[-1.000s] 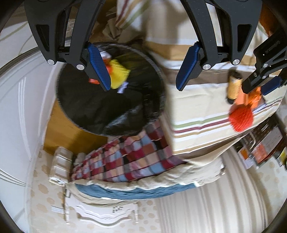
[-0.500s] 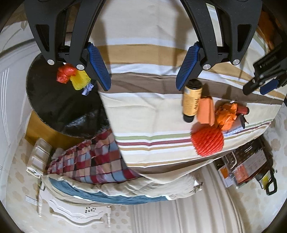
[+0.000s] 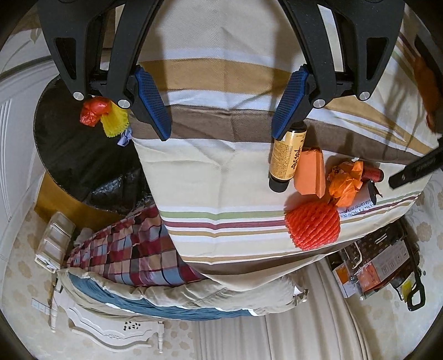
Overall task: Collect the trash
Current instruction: 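Reach the left tool toward the red cylindrical can beside the pile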
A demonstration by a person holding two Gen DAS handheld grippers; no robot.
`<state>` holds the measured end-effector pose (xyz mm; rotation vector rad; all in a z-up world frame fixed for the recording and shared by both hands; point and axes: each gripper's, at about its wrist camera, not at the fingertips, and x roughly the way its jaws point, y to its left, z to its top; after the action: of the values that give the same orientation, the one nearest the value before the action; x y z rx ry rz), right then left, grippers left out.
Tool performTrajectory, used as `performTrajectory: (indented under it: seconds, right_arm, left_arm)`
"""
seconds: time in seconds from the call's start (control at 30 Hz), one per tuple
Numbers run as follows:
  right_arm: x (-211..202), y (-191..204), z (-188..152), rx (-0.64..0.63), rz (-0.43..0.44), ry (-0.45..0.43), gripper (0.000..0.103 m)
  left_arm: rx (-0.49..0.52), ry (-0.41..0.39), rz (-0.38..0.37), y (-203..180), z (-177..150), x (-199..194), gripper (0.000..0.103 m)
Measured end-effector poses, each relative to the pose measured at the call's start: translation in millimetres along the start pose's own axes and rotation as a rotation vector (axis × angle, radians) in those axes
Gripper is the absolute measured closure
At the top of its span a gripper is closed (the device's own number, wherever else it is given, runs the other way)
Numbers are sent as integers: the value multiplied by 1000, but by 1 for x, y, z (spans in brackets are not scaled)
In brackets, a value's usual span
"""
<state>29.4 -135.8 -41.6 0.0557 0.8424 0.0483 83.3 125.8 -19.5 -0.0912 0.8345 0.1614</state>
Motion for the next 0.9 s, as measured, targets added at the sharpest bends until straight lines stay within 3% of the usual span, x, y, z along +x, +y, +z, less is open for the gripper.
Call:
performTrajectory:
  seconds: [0.13,0.63,0.9]
  right_arm:
    - [1,0,0,-2,-2,4,30]
    - [3,1,0,-3,-2,5,30]
    - [3,2,-1,-7,-1,7,30]
  left_arm:
    - [24,45,-9,-5,3,15,27]
    - [89,31,8,-11,13,14,27]
    - [109,66,-11,-12,-1,14,27]
